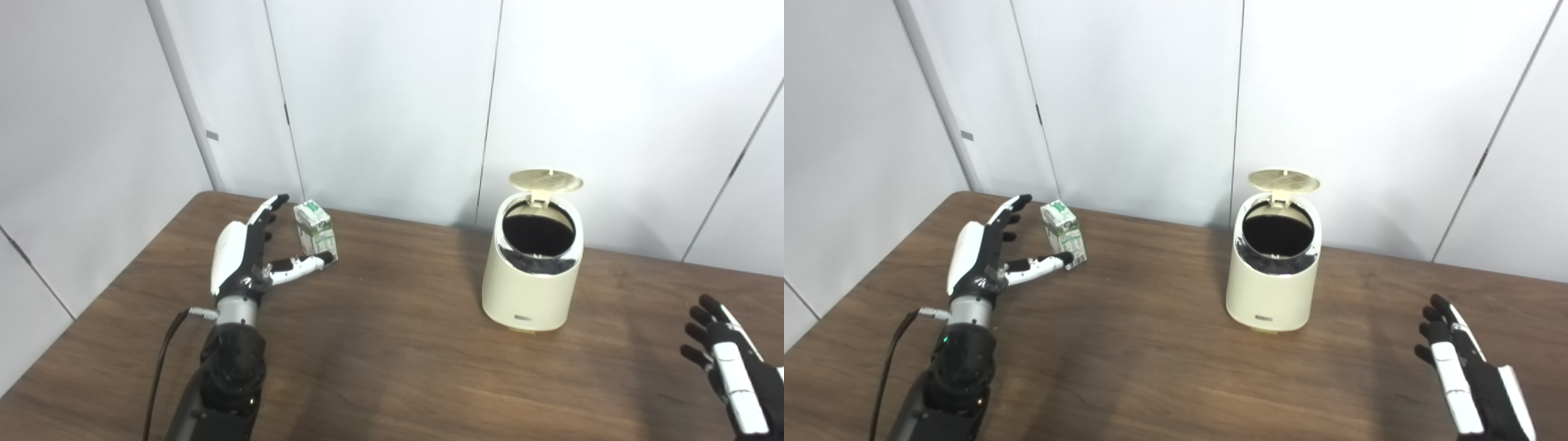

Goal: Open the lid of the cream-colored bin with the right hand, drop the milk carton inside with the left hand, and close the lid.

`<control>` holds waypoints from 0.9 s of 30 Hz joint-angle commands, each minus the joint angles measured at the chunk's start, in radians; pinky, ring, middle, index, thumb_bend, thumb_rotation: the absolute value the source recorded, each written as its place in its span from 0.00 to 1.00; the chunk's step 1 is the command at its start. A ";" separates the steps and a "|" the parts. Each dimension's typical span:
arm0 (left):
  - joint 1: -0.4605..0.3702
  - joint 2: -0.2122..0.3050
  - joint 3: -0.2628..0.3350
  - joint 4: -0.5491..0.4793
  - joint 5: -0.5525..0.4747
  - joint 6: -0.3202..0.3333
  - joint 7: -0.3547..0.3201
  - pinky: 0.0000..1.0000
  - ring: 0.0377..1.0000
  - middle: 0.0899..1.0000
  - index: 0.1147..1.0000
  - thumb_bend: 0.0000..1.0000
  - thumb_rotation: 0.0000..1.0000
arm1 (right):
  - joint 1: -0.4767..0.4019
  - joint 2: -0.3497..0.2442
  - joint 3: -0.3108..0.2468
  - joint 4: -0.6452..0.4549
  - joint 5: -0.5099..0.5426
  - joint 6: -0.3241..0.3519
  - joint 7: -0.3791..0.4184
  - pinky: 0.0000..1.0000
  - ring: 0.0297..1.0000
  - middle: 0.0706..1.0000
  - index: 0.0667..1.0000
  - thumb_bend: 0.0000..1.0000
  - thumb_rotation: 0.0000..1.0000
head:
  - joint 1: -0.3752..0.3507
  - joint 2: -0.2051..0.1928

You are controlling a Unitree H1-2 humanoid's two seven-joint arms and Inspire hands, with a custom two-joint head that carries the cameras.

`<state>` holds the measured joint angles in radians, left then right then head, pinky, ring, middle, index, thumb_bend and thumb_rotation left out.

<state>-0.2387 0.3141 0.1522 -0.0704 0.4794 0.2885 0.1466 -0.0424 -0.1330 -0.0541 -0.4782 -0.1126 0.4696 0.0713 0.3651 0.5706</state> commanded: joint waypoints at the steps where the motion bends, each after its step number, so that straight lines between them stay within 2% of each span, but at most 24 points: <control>1: -0.074 0.050 -0.006 0.015 0.025 0.011 -0.005 0.82 0.94 0.95 0.95 0.91 0.26 | -0.030 -0.001 0.005 -0.027 -0.013 -0.004 -0.008 0.85 0.91 0.93 0.93 0.49 0.93 | 0.003 -0.001; 7: -0.139 0.080 -0.038 0.094 0.028 0.032 -0.017 0.84 0.97 0.98 0.96 0.93 0.22 | -0.032 0.009 -0.001 -0.026 -0.006 -0.007 -0.011 0.85 0.90 0.91 0.93 0.48 0.90 | 0.001 0.000; 10: -0.174 0.091 -0.060 0.148 0.048 0.040 -0.010 0.80 0.93 0.96 0.95 0.94 0.21 | -0.030 0.014 0.000 -0.036 -0.010 -0.003 -0.010 0.85 0.90 0.91 0.93 0.47 0.89 | 0.000 0.000; 16: -0.224 0.092 -0.073 0.256 0.038 0.017 0.017 0.80 0.92 0.95 0.94 0.97 0.20 | -0.029 0.017 0.002 -0.046 -0.020 -0.001 -0.005 0.84 0.90 0.92 0.94 0.48 0.89 | -0.003 0.000; 20: -0.252 0.091 -0.080 0.325 0.030 0.003 0.034 0.69 0.86 0.93 0.92 0.98 0.19 | -0.027 0.022 0.002 -0.049 -0.036 -0.001 0.001 0.83 0.90 0.92 0.94 0.47 0.90 | -0.005 0.000; 24: -0.274 0.088 -0.077 0.383 -0.001 -0.009 0.034 0.74 0.89 0.93 0.92 0.97 0.19 | -0.026 0.029 0.001 -0.053 -0.041 -0.001 0.008 0.83 0.90 0.91 0.94 0.48 0.89 | -0.012 0.005; 27: -0.282 0.088 -0.081 0.417 -0.012 -0.021 0.041 0.74 0.87 0.90 0.91 0.94 0.17 | -0.026 0.029 0.005 -0.055 -0.056 -0.001 0.012 0.84 0.90 0.91 0.94 0.47 0.89 | -0.014 0.007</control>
<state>-0.4626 0.3740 0.0697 0.3538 0.4688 0.2974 0.1597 -0.0454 -0.1020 -0.0499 -0.4906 -0.1557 0.4727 0.0762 0.3497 0.5768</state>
